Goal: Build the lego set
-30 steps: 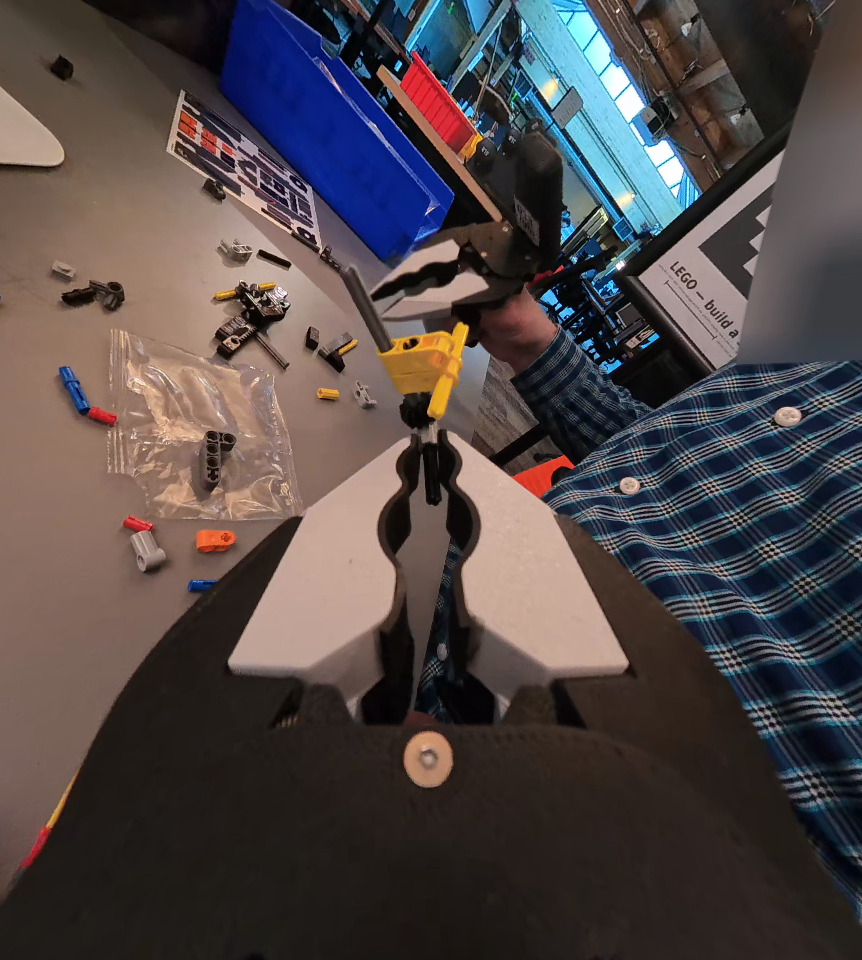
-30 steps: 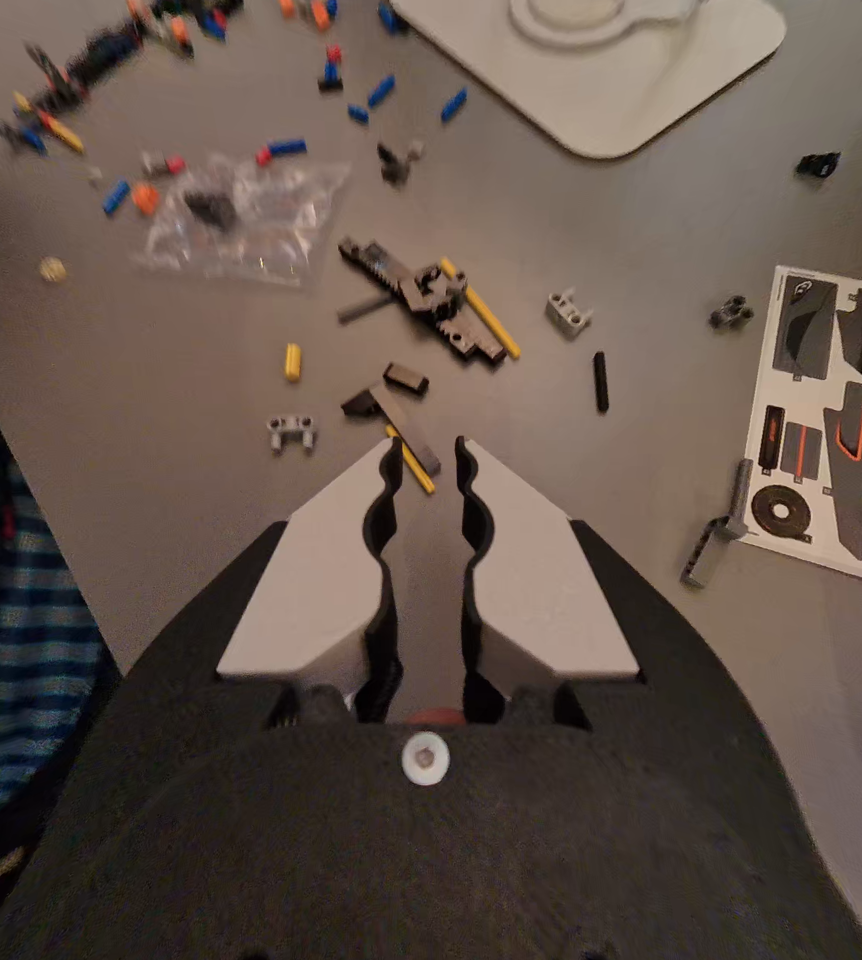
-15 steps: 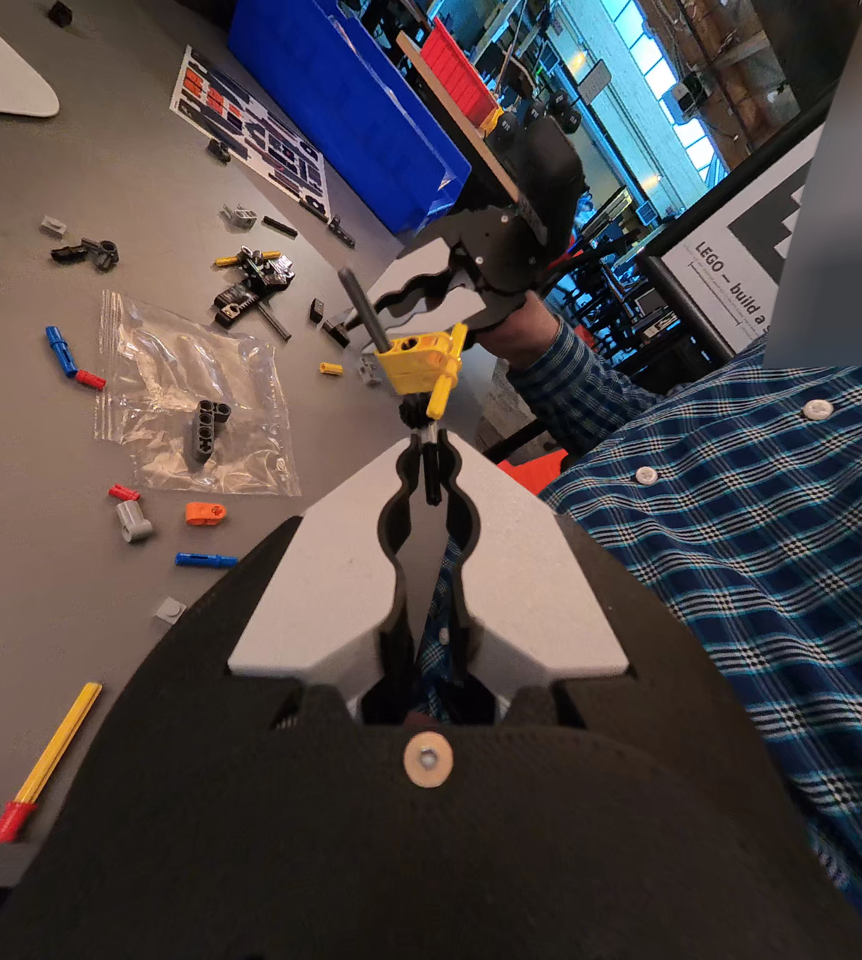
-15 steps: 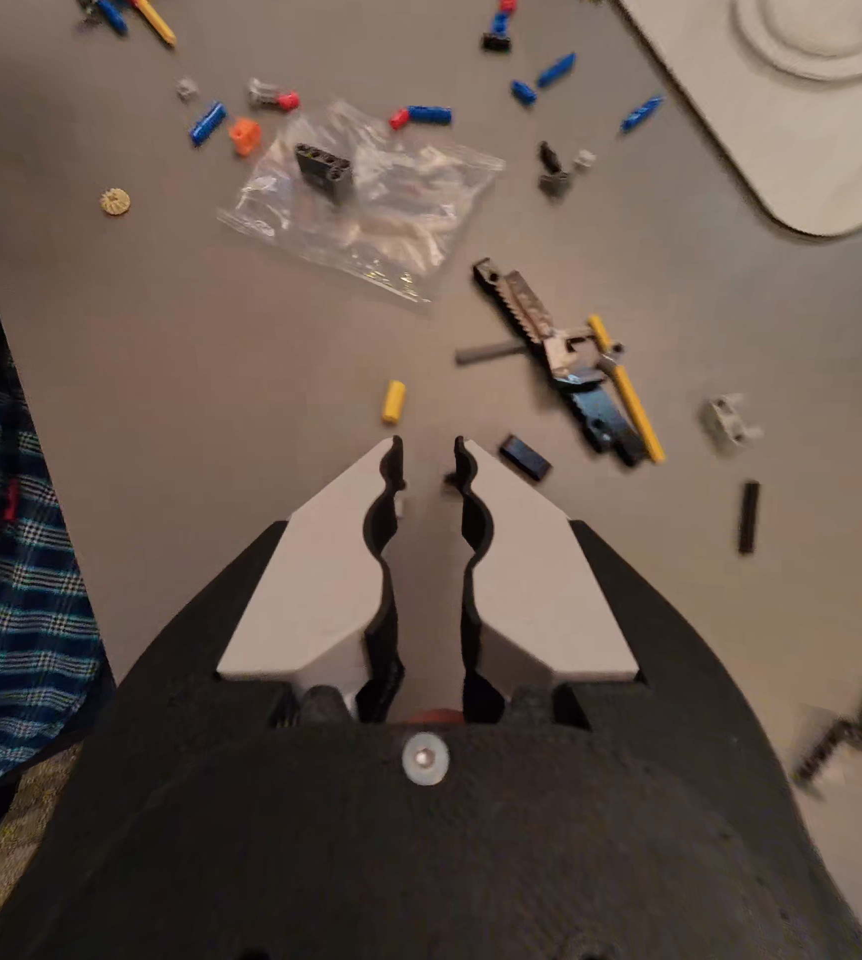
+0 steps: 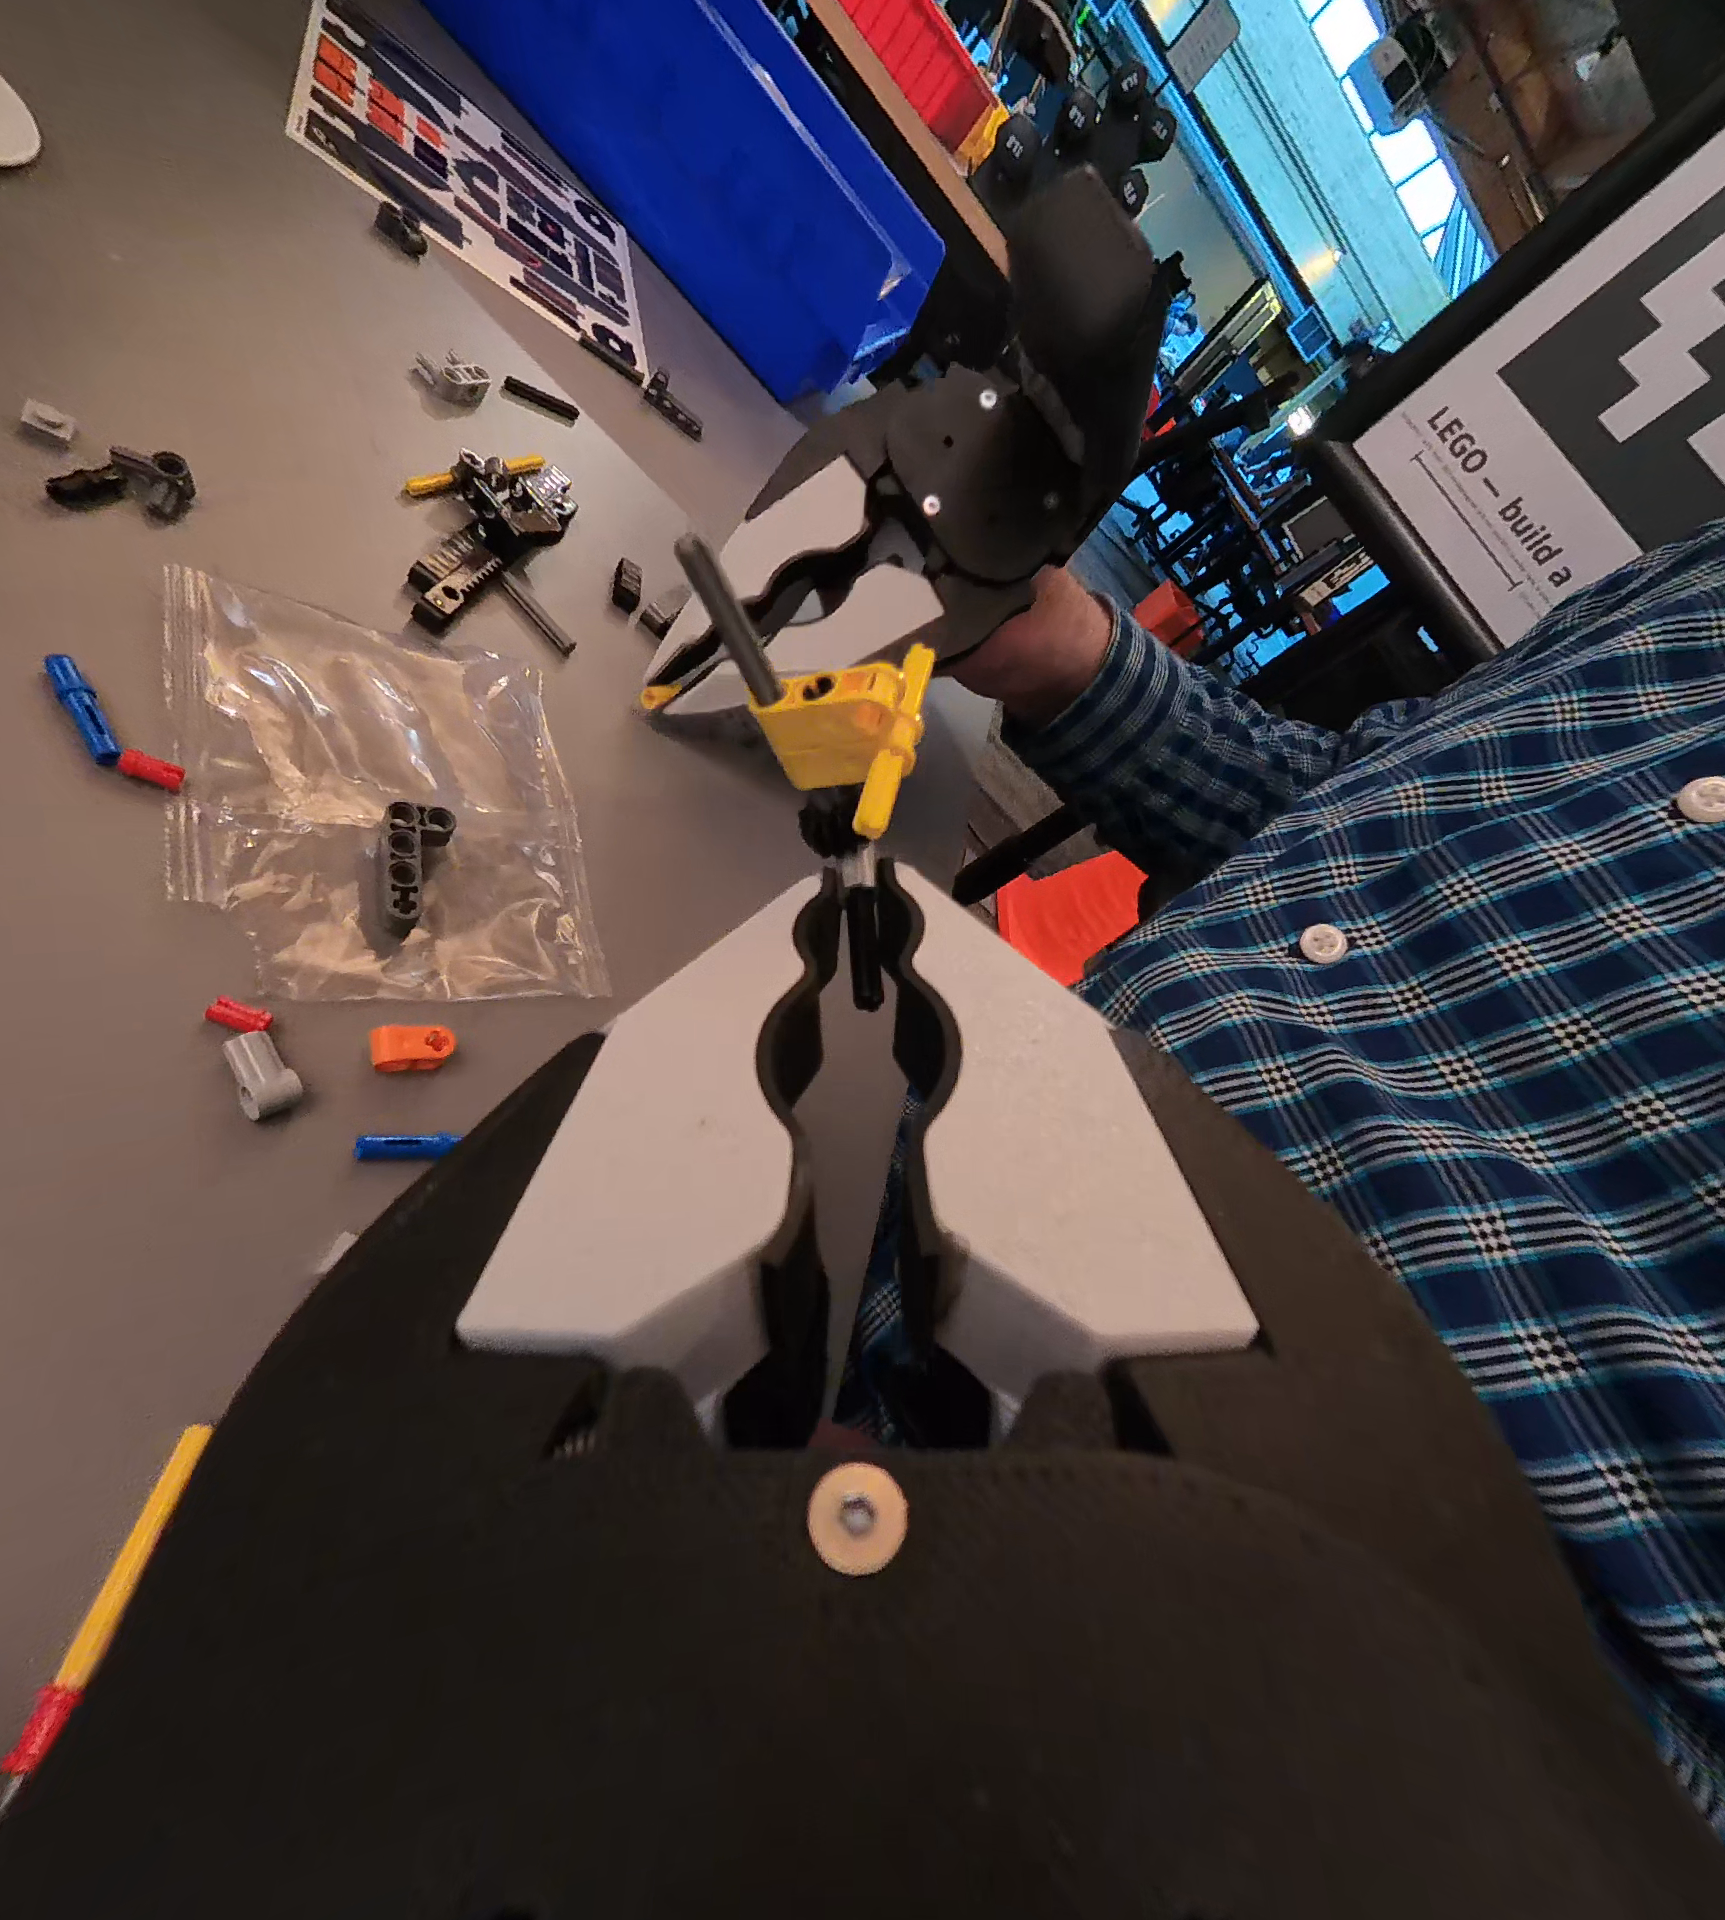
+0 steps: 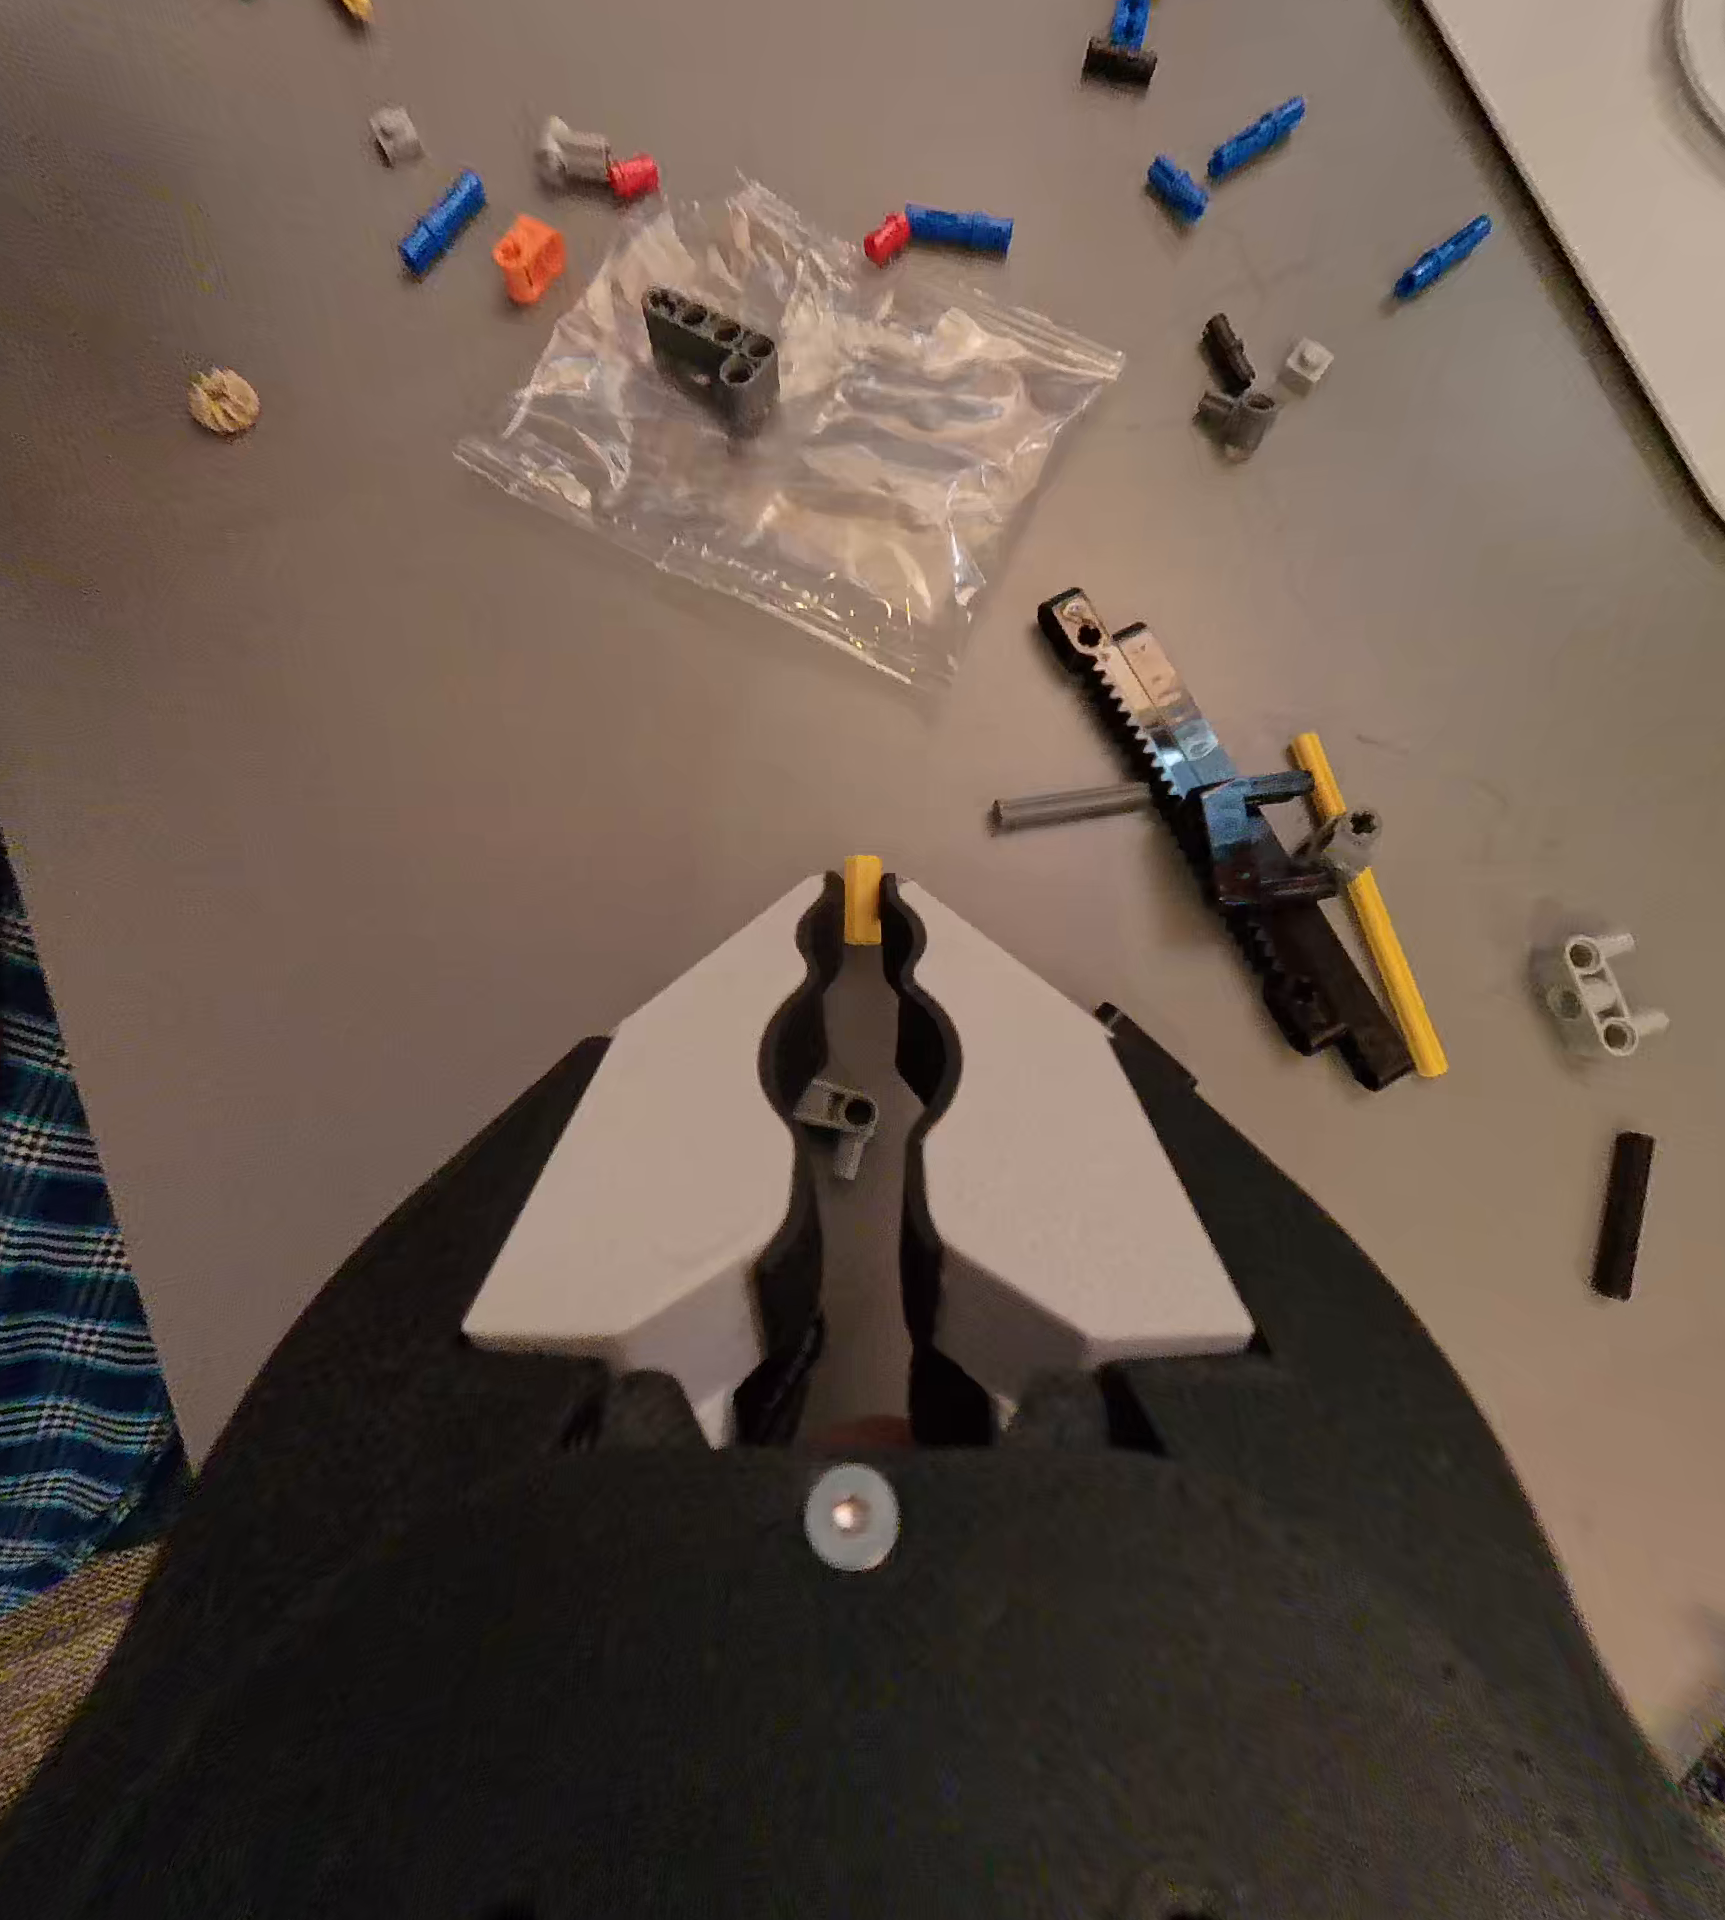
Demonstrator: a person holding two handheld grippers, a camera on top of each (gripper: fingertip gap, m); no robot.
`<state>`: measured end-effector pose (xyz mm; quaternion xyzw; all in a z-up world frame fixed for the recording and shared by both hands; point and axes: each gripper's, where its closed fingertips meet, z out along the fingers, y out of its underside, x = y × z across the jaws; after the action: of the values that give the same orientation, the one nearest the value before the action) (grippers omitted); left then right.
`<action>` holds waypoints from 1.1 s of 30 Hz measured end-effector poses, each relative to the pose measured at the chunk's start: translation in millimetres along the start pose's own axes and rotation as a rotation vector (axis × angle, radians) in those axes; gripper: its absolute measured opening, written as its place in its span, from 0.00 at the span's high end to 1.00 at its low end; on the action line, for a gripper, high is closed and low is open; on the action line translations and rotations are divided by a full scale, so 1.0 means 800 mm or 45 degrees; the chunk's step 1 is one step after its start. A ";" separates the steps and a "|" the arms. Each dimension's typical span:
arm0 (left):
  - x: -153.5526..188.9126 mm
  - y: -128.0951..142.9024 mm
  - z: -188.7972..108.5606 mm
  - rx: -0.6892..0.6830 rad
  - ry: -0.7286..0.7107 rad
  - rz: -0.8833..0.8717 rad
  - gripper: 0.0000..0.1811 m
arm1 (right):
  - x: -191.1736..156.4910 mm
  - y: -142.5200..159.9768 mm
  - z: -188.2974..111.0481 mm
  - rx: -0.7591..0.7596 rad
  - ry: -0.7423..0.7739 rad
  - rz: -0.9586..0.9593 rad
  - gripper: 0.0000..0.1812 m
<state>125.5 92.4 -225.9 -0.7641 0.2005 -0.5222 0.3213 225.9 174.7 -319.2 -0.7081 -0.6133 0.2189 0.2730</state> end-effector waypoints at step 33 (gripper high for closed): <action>0.058 0.057 0.014 -0.502 0.465 -0.176 0.98 | -0.076 -0.125 -0.056 0.285 -0.918 -0.760 0.98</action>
<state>154.9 33.5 -229.2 -0.7171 0.3001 -0.6228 0.0884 170.7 119.1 -221.3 -0.3464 -0.8181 0.4272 0.1683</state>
